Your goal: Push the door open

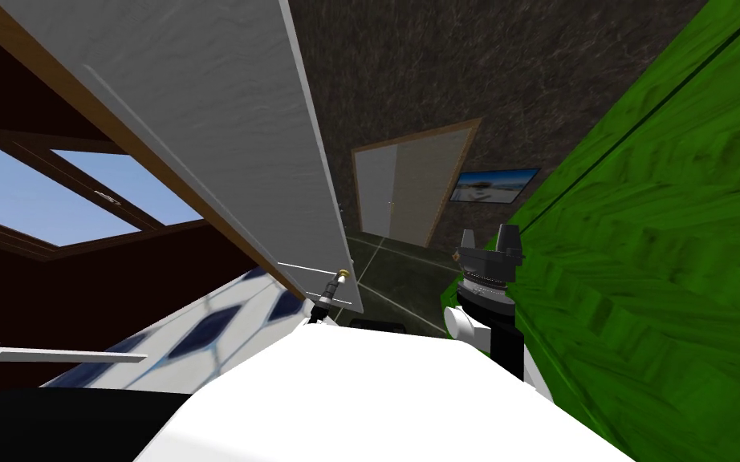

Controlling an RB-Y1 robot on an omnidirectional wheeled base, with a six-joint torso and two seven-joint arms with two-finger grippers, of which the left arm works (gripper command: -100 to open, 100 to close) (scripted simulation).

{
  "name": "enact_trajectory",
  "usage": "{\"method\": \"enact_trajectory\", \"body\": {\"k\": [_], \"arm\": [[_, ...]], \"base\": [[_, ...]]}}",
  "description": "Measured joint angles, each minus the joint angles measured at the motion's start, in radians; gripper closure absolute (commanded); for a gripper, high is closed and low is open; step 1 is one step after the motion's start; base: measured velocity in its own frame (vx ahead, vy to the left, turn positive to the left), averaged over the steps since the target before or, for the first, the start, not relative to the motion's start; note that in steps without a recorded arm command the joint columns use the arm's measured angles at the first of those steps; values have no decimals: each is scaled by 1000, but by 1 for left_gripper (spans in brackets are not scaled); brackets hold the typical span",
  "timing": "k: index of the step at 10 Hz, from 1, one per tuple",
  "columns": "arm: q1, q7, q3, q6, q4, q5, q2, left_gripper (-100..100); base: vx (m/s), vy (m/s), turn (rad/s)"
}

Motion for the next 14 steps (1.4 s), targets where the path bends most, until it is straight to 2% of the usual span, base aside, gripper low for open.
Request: {"method": "enact_trajectory", "body": {"k": [1, 2, 3, 7, 8, 10, 14], "arm": [[-7, 24, 3, 0, 5, 14, -4, 100], [-12, 52, 7, 4, 11, 32, -8, -100], [-6, 48, 16, 0, 3, 9, -14, -100], [22, -24, 67, -26, -30, -110, -37, -100], [25, -35, 74, -29, -35, -130, -41, -100], [40, -67, 100, -43, -50, -189, -55, -100], [64, -118, 138, -58, -83, -288, -78, -100]], "base": [[46, 22, -65], [12, 10, 95], [-16, -4, 134], [-15, -10, 87], [-10, -3, 84], [-12, -5, 90], [-8, -3, 78]]}}
